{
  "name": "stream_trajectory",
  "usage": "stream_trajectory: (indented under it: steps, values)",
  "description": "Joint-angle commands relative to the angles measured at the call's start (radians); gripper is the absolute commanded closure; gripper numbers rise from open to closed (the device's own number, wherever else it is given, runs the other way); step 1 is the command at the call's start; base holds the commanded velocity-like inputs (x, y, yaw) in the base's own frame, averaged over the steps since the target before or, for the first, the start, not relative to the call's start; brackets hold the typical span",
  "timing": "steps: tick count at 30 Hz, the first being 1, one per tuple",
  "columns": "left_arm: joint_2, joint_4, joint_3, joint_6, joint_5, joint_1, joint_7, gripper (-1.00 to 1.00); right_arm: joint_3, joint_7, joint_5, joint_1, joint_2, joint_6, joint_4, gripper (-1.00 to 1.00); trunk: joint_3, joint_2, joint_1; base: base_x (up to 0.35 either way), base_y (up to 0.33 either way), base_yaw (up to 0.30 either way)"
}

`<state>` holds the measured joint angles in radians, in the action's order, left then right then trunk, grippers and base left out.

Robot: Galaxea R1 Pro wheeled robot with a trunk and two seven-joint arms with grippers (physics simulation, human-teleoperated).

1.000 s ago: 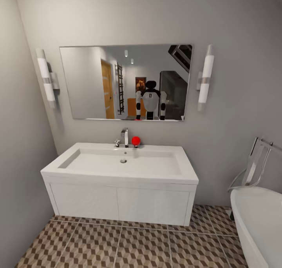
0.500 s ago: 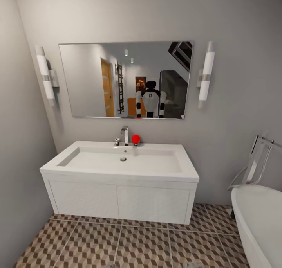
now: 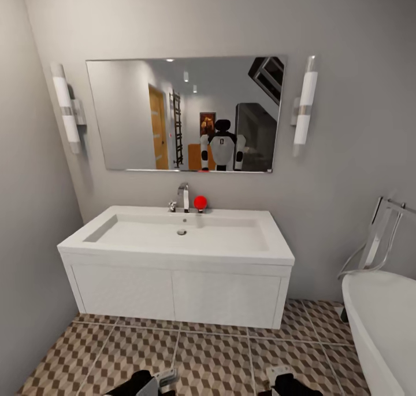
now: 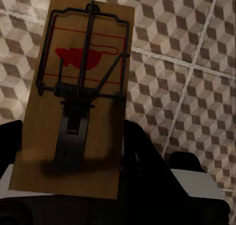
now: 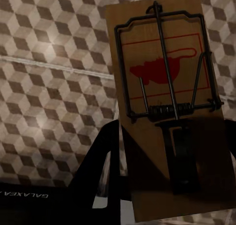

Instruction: Take the four mousetraps from the cabinet in the bathroom and place them on the bathroom floor. Make sure all four end up on the same floor surface, and ensure that at least two of them are either under or directly next to the same bathroom sink.

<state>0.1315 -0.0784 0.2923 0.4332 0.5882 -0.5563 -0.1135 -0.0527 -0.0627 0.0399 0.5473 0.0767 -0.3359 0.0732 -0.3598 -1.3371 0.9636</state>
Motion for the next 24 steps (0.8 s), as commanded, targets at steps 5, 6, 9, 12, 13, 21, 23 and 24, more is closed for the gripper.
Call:
stream_trajectory:
  steps: [5, 6, 9, 12, 13, 21, 23, 24]
  values:
    - [0.007, -0.004, 0.007, 0.025, 0.007, -0.015, -0.009, 1.0, -0.004, 0.0, 0.0, 0.016, -0.001, -0.008, 0.002, 1.0, -0.017, -0.036, 0.019, 0.0, 0.0, 0.0]
    - [0.01, -0.005, 0.007, 0.026, 0.007, -0.017, -0.009, 1.0, -0.003, 0.0, 0.0, 0.017, -0.001, -0.008, 0.002, 1.0, -0.02, -0.043, 0.023, 0.0, 0.0, 0.0]
    - [0.016, -0.017, 0.007, 0.03, 0.007, -0.042, -0.009, 1.0, -0.003, 0.0, -0.023, 0.022, -0.001, -0.008, 0.002, 1.0, -0.03, -0.064, 0.035, 0.0, 0.0, 0.0]
    - [0.021, -0.023, 0.007, 0.032, 0.007, -0.067, -0.009, 1.0, -0.003, 0.0, -0.075, 0.03, -0.001, -0.007, 0.002, 1.0, -0.039, -0.085, 0.046, 0.0, 0.0, 0.0]
    - [0.021, -0.024, 0.007, 0.032, 0.007, -0.069, -0.009, 1.0, -0.003, 0.0, -0.086, 0.032, -0.001, -0.007, 0.002, 1.0, -0.042, -0.092, 0.05, 0.0, 0.0, 0.0]
    - [0.025, -0.035, 0.007, 0.033, 0.007, -0.08, -0.009, 1.0, -0.004, 0.001, -0.139, 0.038, 0.0, 0.002, 0.003, 1.0, -0.067, -0.148, 0.081, 0.0, 0.0, 0.0]
    - [0.025, -0.037, 0.007, 0.033, 0.008, -0.08, -0.009, 1.0, -0.004, 0.001, -0.141, 0.038, 0.0, 0.005, 0.004, 1.0, -0.073, -0.162, 0.088, 0.0, 0.0, 0.0]
    - [0.025, -0.038, 0.007, 0.033, 0.008, -0.08, -0.007, 1.0, -0.004, 0.003, -0.141, 0.039, 0.0, 0.006, 0.006, 1.0, -0.077, -0.169, 0.092, 0.0, 0.0, 0.0]
